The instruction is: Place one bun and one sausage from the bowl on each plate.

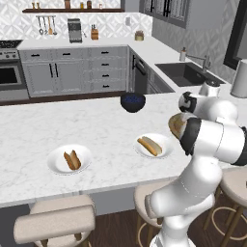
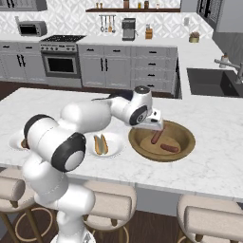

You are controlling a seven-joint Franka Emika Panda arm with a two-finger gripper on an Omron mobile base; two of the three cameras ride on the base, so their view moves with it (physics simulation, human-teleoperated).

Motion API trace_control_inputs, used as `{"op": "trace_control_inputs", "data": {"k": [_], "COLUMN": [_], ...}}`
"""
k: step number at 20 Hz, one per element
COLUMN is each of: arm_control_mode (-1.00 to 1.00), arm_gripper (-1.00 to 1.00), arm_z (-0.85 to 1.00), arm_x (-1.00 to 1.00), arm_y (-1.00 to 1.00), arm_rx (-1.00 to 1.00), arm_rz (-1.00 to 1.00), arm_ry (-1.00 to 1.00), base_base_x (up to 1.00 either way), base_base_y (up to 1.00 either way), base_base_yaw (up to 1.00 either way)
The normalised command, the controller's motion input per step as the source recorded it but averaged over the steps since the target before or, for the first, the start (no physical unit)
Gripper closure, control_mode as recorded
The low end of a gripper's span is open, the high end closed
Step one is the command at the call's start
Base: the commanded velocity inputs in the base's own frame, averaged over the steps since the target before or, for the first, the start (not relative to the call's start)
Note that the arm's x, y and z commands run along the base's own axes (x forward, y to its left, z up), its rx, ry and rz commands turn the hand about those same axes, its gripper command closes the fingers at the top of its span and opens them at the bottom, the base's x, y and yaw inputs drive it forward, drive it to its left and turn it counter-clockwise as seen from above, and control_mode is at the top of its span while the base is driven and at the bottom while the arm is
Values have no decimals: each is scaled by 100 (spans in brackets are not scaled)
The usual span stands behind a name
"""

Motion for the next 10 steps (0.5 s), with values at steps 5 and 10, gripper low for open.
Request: {"op": "trace_control_inputs", "data": {"k": [5, 10], "arm_control_mode": [-100, -100], "arm_gripper": [-100, -100], "arm_z": [-33, -29], "arm_x": [22, 45], "arm_y": [-29, -8], "arm_rx": [2, 1], "arm_rz": [0, 0], "arm_ry": [0, 3], "base_base_x": [0, 0], "base_base_y": [0, 0], "base_base_yaw": [0, 0]}}
